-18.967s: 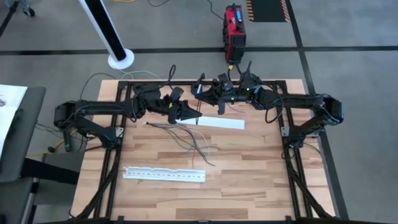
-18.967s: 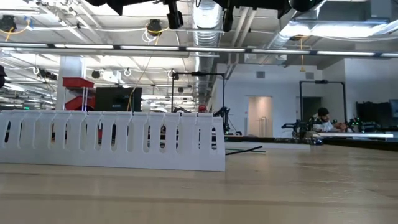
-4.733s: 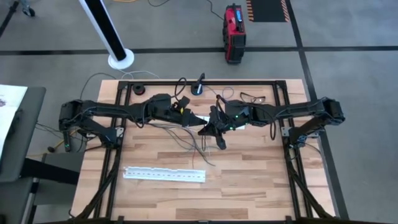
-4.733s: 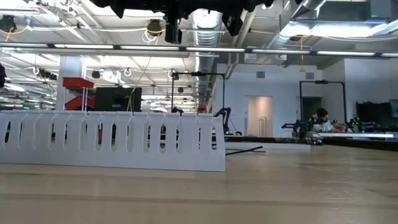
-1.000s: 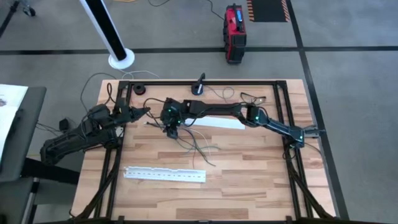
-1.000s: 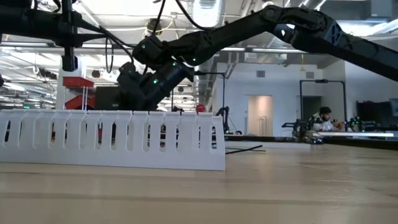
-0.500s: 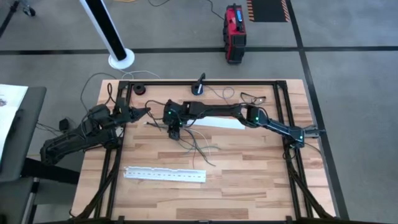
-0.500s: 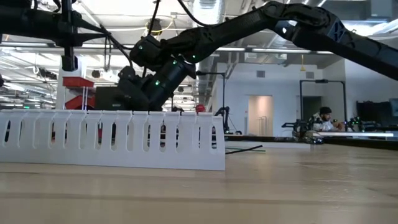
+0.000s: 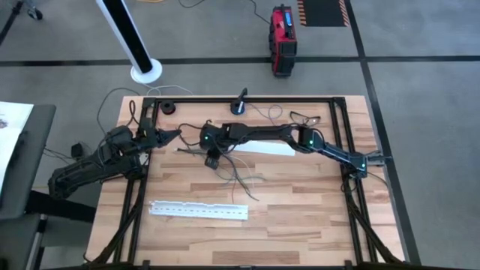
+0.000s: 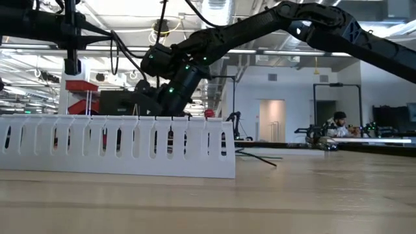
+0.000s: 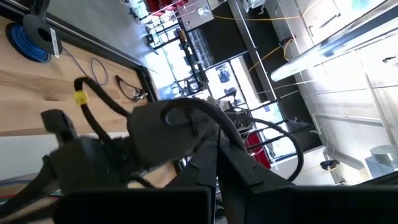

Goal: Ziptie cables
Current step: Wrap the colored cables with the black zip tie

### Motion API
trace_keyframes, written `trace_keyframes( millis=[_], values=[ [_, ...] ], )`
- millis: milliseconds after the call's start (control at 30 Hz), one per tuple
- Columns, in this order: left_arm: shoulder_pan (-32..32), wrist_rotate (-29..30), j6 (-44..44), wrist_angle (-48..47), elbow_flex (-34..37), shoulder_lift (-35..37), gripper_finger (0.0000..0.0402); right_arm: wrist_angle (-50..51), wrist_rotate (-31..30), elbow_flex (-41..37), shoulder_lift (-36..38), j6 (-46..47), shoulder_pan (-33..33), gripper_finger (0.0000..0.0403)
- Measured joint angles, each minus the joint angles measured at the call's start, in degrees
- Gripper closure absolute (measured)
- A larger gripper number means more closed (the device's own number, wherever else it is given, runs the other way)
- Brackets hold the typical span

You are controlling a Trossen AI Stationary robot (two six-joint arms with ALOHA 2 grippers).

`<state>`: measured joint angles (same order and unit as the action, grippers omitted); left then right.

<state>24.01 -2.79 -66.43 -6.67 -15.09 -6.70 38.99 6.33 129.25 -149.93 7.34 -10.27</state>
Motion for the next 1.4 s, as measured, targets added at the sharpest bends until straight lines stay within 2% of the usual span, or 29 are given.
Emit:
trace_keyframes(
  millis=[133,367,700,1033,1267,1400],
  values=[
    [0.00,-0.15,-0.31,0.02,0.00,0.00,0.0401,5.56,-0.47,0.12,0.17,3.16,0.02,0.0400],
    [0.00,-1.27,-0.29,0.68,-0.06,0.04,0.0401,21.79,-3.28,0.11,0.73,8.10,2.59,0.0402],
    [0.00,-1.76,-0.36,1.69,-0.07,0.02,0.0401,37.21,-3.62,-0.08,1.41,13.81,8.64,0.0402],
    [0.00,-3.49,-0.44,1.89,-0.07,0.02,0.0401,44.14,-3.91,-0.42,2.68,17.28,12.32,0.0403],
    [-0.01,-4.76,-0.93,2.53,-0.07,0.02,0.0401,42.93,-5.07,-0.58,4.00,17.51,14.23,0.0403],
    [-0.02,-4.76,-0.88,3.01,-0.07,0.02,0.0401,38.38,-5.97,-2.44,8.91,17.72,14.30,0.0403]
  ],
)
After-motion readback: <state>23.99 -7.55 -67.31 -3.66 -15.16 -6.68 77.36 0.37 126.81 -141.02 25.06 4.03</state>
